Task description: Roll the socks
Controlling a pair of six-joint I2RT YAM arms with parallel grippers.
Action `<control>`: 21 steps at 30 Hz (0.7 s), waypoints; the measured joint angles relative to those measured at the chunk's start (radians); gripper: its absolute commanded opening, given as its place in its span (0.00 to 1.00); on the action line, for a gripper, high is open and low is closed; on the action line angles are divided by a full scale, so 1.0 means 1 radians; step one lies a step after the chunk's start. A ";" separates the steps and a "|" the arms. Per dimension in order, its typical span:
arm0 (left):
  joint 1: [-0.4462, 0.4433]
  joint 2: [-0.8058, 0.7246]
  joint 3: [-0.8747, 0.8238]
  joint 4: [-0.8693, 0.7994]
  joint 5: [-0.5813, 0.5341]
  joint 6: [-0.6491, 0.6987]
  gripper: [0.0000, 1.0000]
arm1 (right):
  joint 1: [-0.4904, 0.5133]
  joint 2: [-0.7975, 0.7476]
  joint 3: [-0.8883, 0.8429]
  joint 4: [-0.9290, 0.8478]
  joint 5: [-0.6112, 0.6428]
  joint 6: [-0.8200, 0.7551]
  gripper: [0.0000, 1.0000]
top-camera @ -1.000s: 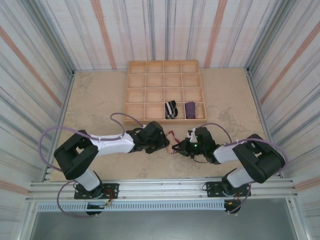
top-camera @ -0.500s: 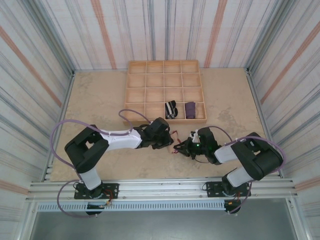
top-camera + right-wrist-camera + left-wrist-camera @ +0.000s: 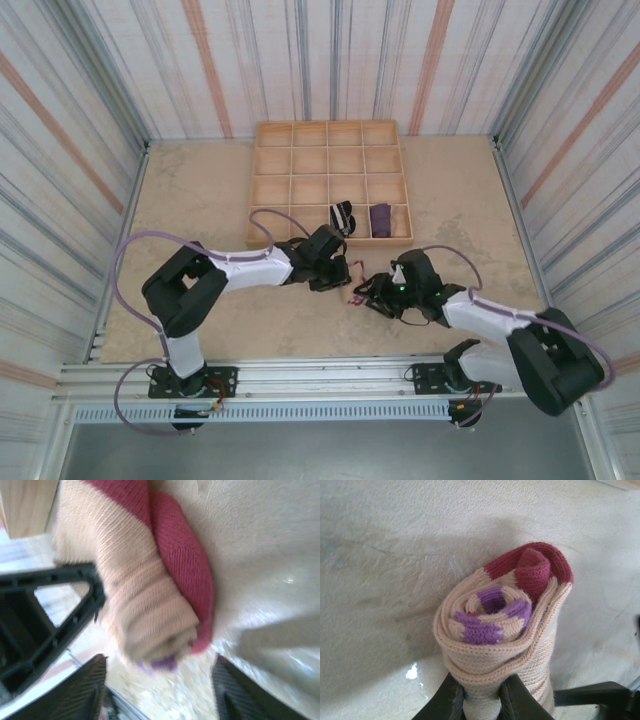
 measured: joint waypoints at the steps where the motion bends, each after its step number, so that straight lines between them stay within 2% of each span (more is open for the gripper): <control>1: 0.004 0.005 0.011 -0.014 0.007 0.023 0.00 | -0.006 -0.040 0.018 -0.070 0.011 -0.031 0.69; 5: 0.011 0.026 0.049 -0.051 0.037 0.112 0.00 | -0.046 -0.091 0.071 -0.215 0.033 -0.141 0.72; 10: 0.014 0.058 0.087 -0.064 0.080 0.200 0.00 | -0.059 0.028 0.127 -0.271 0.069 -0.273 0.74; 13: 0.015 0.065 0.093 -0.064 0.095 0.233 0.00 | -0.059 0.123 0.150 -0.251 0.067 -0.320 0.74; 16: 0.014 0.071 0.097 -0.061 0.112 0.252 0.00 | -0.058 0.181 0.168 -0.184 0.055 -0.348 0.64; 21: 0.018 0.073 0.095 -0.057 0.121 0.262 0.00 | -0.058 0.239 0.163 -0.067 0.021 -0.351 0.63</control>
